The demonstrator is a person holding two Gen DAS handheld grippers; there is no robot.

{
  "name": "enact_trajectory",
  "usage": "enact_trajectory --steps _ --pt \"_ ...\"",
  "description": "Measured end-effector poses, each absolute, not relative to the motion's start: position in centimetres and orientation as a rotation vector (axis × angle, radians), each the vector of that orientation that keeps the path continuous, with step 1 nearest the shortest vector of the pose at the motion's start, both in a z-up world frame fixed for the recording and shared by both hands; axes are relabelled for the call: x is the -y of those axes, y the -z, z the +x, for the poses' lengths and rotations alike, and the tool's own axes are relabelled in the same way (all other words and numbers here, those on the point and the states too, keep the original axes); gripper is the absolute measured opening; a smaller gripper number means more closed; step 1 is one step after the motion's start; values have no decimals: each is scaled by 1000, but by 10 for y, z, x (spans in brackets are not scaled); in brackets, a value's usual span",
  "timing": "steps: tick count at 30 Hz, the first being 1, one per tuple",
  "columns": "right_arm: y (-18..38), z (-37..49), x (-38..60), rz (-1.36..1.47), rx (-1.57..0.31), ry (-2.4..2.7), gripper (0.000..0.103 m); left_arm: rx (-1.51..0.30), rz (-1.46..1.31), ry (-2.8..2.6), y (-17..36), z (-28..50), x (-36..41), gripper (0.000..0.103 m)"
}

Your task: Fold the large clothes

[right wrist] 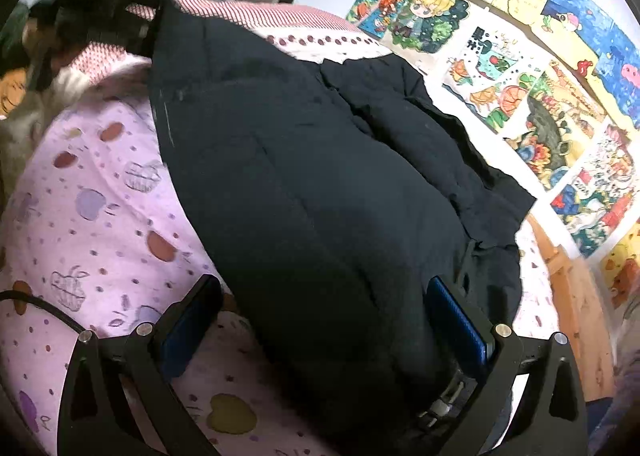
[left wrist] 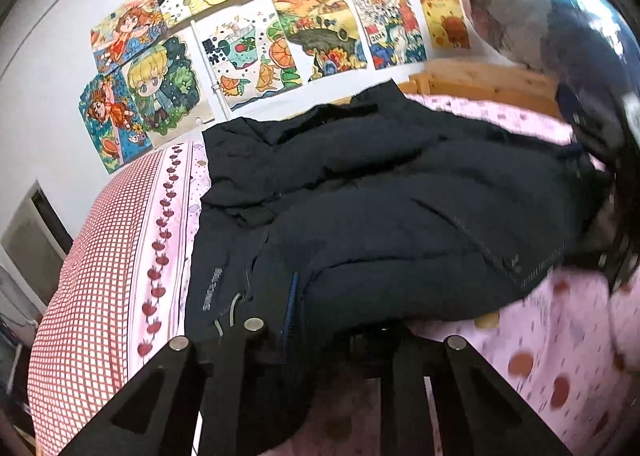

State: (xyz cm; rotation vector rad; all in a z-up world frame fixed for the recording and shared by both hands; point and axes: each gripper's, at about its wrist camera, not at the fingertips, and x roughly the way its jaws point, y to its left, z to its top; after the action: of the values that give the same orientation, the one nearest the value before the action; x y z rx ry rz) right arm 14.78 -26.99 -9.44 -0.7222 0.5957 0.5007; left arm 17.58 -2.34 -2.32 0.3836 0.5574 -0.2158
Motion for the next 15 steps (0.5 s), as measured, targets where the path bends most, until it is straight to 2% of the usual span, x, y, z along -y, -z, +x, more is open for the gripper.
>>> enact_trajectory --steps 7,15 --pt "93 156 264 -777 -584 -310 101 -555 333 225 -2 204 26 15" --pt "75 139 258 -977 -226 -61 101 -526 359 200 -13 214 33 15"
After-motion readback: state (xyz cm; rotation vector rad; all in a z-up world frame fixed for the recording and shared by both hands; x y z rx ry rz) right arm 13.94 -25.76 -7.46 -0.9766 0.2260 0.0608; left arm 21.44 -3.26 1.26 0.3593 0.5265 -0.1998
